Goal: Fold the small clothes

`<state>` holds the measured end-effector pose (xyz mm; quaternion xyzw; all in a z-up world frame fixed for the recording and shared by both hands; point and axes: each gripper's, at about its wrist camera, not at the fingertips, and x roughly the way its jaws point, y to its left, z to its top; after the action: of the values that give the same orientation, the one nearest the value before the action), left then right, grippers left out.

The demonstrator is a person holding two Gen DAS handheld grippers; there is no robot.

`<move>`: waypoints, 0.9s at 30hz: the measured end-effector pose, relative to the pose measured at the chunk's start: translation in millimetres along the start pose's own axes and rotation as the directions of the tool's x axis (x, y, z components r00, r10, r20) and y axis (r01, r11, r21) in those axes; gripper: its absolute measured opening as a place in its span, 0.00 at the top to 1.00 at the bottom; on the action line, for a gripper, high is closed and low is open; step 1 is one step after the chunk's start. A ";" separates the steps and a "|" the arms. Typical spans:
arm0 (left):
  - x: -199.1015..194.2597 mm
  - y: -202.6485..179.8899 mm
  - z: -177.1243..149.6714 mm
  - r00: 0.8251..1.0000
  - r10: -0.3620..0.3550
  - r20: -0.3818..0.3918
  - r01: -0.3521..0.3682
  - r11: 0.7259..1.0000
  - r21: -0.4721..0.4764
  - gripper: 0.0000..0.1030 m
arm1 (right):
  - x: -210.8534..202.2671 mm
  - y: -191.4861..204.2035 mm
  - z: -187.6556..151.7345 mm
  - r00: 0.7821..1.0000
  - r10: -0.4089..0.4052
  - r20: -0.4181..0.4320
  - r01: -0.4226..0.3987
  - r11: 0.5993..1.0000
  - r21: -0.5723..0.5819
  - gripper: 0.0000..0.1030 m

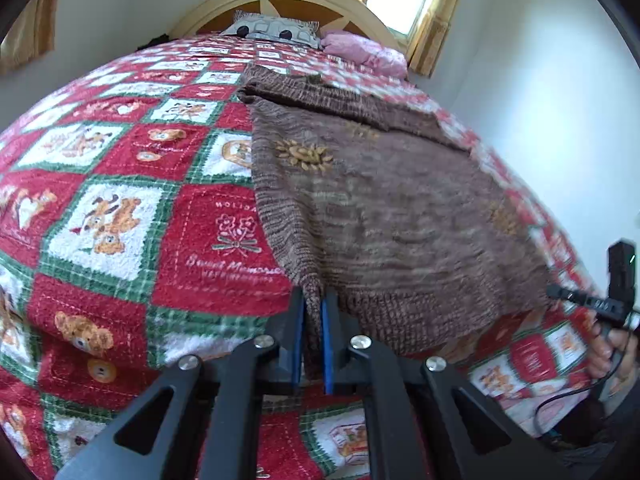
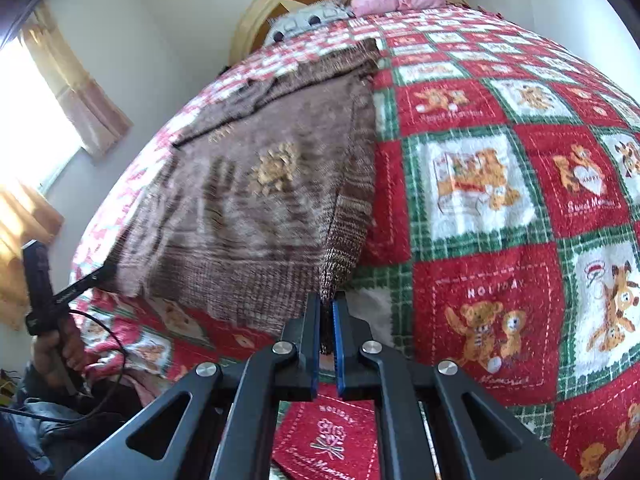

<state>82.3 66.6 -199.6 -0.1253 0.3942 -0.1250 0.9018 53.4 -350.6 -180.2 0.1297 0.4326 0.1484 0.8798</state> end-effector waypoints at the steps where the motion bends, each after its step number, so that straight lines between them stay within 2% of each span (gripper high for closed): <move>1: -2.5 3.5 2.4 1.000 -0.018 0.007 0.018 1.000 -0.026 0.92 | -3.8 -0.1 1.2 1.000 0.013 0.014 -0.013 1.000 0.003 0.96; 3: -11.1 9.8 8.7 0.997 -0.072 0.035 0.075 0.994 -0.076 0.92 | -13.8 -0.7 4.5 0.998 0.044 0.053 -0.044 0.999 0.010 0.96; 9: -33.6 16.2 25.8 0.980 -0.169 0.103 0.182 0.976 -0.124 0.92 | -29.4 0.2 13.0 0.985 0.126 0.119 -0.132 0.991 0.038 0.96; 14: -37.8 9.5 39.2 0.972 -0.204 0.115 0.216 0.971 -0.100 0.92 | -33.1 6.6 23.0 0.971 0.194 0.141 -0.206 0.976 0.072 0.96; 21: -32.2 3.3 72.7 0.956 -0.260 0.134 0.272 0.959 -0.082 0.92 | -51.8 9.3 58.6 0.952 0.219 0.214 -0.243 0.965 0.095 0.96; 27: -18.7 15.0 111.9 0.958 -0.236 0.166 0.255 0.961 -0.108 0.92 | -45.7 13.0 103.1 0.955 0.186 0.232 -0.207 0.976 0.073 0.96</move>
<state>155.0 101.0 -118.1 -0.2400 0.3130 -0.2006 0.8968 107.3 -366.0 -81.4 0.2302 0.3222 0.1987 0.8965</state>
